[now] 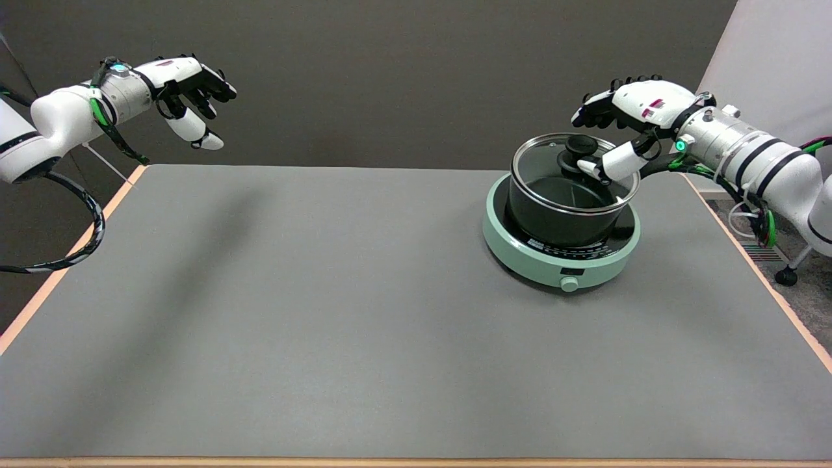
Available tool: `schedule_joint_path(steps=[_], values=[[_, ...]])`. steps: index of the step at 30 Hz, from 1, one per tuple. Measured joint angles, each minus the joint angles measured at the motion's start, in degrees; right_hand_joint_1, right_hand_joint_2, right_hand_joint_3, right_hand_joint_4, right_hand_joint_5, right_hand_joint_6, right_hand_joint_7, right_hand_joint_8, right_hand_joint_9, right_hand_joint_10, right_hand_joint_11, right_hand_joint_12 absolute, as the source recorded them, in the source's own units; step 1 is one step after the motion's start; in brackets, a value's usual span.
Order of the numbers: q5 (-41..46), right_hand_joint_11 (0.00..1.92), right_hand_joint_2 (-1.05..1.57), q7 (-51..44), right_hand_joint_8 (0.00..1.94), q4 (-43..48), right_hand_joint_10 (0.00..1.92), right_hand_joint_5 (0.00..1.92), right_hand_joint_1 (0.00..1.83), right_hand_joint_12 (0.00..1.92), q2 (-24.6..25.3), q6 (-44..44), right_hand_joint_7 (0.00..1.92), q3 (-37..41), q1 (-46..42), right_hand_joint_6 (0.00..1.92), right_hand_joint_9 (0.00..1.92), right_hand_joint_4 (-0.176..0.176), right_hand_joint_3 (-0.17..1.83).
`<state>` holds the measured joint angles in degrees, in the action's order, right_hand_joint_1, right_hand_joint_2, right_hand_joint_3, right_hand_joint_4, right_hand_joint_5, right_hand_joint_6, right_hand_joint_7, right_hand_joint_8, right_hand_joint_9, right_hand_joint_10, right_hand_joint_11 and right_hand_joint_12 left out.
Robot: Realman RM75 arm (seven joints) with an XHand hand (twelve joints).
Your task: Pick up the pot lid.
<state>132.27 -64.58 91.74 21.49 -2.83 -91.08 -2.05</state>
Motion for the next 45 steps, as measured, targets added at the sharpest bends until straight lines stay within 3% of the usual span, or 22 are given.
schedule_joint_path(steps=[26, 45], values=[[-0.15, 0.53, 0.58, 0.07, 0.29, -1.37, 0.61, 0.67, 0.84, 1.35, 1.41, -0.08, 0.75, -9.06, 9.73, 0.38, 0.69, -0.022, 0.84], [-0.16, 0.54, 0.61, 0.08, 0.32, -2.23, 0.65, 0.69, 0.87, 1.35, 1.69, 0.47, 0.79, -11.39, 12.52, 0.43, 0.72, -0.020, 0.83]])
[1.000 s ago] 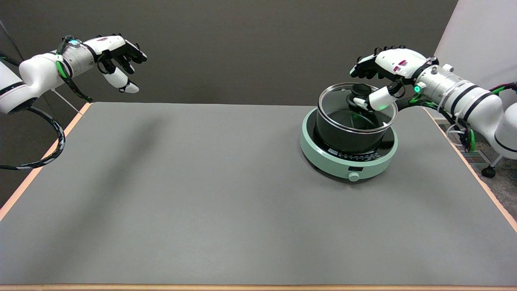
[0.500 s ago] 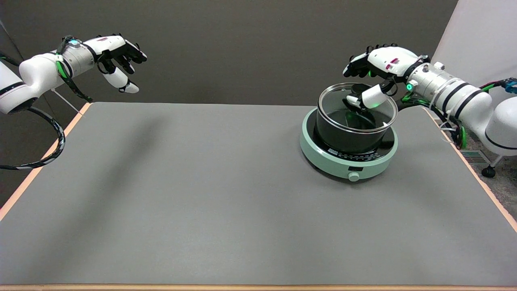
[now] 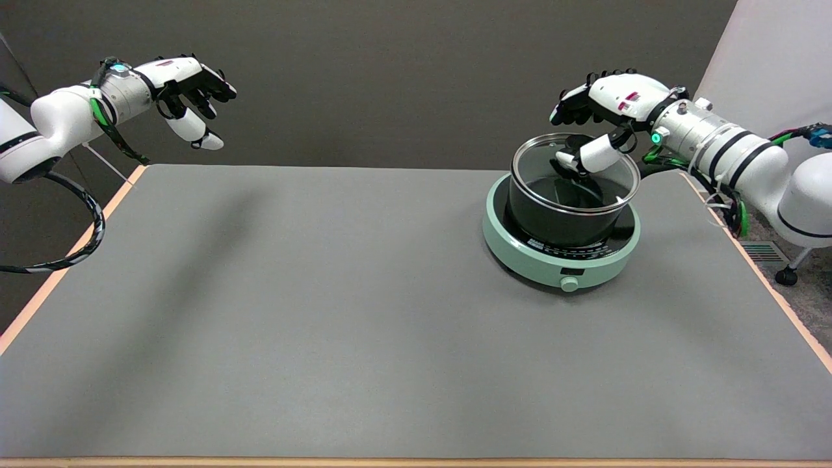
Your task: Pick up the pot lid.
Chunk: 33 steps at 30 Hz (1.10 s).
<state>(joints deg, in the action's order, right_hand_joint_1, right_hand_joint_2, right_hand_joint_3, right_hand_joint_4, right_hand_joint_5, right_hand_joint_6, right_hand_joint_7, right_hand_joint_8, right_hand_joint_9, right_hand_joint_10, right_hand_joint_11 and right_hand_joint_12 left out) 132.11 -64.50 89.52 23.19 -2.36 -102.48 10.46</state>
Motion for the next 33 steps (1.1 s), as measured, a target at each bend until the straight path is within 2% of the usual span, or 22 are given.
schedule_joint_path(steps=[14, 33], values=[[-0.01, 0.54, 0.61, 0.00, 0.33, -0.32, 0.67, 0.69, 0.89, 1.36, 0.02, 0.72, 0.80, 0.40, -0.34, 0.44, 0.72, -0.021, 0.84], [-0.01, 0.55, 0.61, 0.00, 0.33, 0.58, 0.68, 0.70, 0.88, 1.37, -0.25, 1.57, 0.81, 7.97, -8.06, 0.45, 0.73, -0.022, 0.84]])
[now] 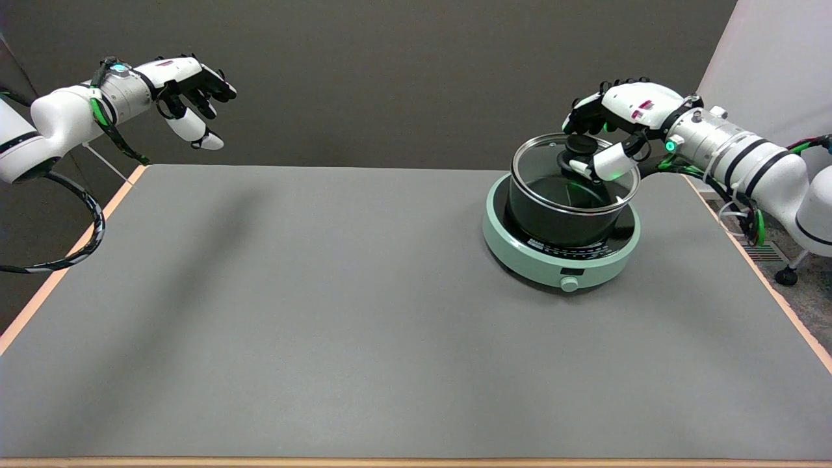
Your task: Pick up the pot lid.
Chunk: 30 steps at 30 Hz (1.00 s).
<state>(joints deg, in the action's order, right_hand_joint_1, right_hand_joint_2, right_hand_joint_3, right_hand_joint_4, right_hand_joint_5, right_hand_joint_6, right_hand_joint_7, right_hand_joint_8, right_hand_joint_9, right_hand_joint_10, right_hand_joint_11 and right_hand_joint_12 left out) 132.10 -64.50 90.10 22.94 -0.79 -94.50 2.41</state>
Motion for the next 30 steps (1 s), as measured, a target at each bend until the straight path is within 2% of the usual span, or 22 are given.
schedule_joint_path(steps=[30], values=[[0.15, 0.55, 0.61, 0.97, 0.33, -0.60, 0.69, 0.69, 0.89, 1.36, -0.28, 0.80, 0.81, 2.32, -1.89, 0.42, 0.73, -0.022, 0.86]])
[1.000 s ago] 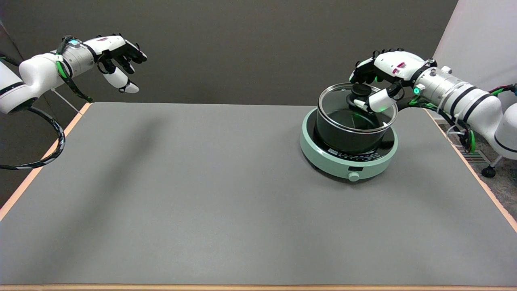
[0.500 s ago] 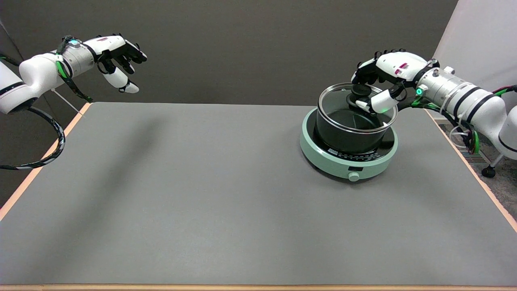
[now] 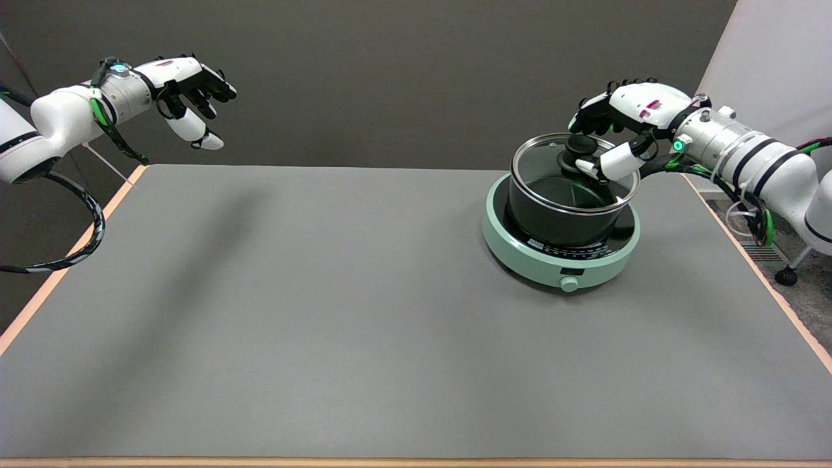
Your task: Pick up the pot lid.
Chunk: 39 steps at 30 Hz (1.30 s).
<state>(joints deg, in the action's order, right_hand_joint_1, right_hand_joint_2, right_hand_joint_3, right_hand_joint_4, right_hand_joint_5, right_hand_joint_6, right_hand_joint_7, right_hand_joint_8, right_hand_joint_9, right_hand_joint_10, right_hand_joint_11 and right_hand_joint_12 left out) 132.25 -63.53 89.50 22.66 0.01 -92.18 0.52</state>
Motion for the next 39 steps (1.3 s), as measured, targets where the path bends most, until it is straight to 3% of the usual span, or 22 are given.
schedule_joint_path(steps=[18, 39], values=[[-0.01, 0.56, 0.62, 1.03, 0.35, -1.25, 0.69, 0.70, 0.89, 1.37, -0.31, 0.63, 0.83, -8.79, 8.33, 0.44, 0.74, -0.019, 0.85], [-0.09, 0.56, 0.62, 1.56, 0.36, -2.55, 0.71, 0.71, 0.88, 1.38, -0.48, 0.98, 0.84, -9.51, 8.60, 0.50, 0.75, -0.015, 0.83]])
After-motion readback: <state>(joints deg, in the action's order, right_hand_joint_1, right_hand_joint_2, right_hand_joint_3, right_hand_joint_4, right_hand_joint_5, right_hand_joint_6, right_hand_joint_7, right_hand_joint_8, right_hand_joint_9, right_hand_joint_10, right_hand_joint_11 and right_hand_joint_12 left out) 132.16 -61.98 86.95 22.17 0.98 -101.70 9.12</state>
